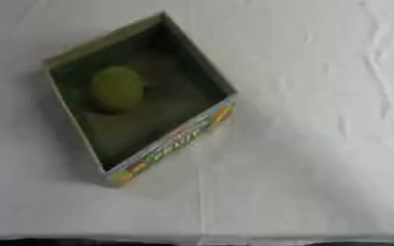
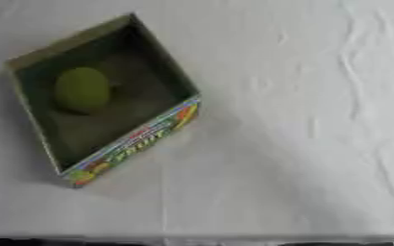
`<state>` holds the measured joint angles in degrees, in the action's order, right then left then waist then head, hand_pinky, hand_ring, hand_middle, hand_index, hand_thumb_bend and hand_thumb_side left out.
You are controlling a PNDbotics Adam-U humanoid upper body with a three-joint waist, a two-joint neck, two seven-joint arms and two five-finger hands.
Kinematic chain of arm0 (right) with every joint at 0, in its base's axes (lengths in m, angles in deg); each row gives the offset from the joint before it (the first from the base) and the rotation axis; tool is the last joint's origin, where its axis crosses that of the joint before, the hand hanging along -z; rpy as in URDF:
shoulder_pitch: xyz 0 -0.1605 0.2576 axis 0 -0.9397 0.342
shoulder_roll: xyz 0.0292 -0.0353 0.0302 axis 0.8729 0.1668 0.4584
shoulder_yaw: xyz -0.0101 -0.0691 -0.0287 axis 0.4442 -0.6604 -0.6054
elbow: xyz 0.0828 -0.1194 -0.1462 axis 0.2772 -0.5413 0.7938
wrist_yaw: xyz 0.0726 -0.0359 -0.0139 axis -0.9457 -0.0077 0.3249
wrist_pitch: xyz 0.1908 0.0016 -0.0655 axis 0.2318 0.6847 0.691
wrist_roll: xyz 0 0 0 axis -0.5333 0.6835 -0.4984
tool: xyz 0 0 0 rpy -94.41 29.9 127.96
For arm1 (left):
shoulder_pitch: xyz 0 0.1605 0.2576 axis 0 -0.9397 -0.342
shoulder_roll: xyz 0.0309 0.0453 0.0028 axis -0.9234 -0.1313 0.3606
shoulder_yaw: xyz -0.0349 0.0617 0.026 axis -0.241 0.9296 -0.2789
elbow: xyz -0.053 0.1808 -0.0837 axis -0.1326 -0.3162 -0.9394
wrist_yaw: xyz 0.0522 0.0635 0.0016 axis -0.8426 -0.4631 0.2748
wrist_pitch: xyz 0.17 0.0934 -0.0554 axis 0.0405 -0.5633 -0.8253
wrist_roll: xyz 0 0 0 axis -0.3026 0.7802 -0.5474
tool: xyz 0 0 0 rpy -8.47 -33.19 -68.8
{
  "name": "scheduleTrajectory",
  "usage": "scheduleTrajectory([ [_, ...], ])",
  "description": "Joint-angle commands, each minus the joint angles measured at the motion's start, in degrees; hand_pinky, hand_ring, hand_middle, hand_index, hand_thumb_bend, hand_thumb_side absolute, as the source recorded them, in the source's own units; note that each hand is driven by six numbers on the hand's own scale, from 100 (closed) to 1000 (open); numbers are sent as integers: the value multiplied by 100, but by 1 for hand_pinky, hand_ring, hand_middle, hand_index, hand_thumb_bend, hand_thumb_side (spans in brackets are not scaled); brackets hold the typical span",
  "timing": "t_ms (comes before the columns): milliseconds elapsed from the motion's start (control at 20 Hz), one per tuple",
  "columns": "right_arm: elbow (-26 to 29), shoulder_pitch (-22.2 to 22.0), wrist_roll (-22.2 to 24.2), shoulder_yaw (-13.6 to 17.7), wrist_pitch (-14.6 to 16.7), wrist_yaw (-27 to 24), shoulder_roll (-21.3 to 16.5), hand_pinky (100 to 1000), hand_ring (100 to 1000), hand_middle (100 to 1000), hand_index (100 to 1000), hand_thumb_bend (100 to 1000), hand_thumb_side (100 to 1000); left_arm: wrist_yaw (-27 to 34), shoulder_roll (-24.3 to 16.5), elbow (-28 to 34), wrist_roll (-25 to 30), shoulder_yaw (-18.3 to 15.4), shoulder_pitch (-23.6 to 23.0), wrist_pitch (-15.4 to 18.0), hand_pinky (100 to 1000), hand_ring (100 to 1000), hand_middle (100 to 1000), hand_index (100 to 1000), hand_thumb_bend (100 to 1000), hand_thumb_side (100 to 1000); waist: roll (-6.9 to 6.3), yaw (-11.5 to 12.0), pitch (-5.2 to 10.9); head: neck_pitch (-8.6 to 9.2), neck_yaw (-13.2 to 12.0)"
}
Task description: Pick up objects on the table and place them in the box.
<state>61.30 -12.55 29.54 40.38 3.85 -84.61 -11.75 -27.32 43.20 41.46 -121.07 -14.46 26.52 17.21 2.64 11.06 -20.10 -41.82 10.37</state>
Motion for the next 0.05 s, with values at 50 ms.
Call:
scheduleTrajectory([
  [50, 100, -285, -417, 401, 398, 165, -20, 899, 806, 769, 864, 100, 470, -53, -51, 83, -87, -91, -24, 50, 621, 627, 609, 800, 100, 506, -40, -30, 69, 251, -38],
])
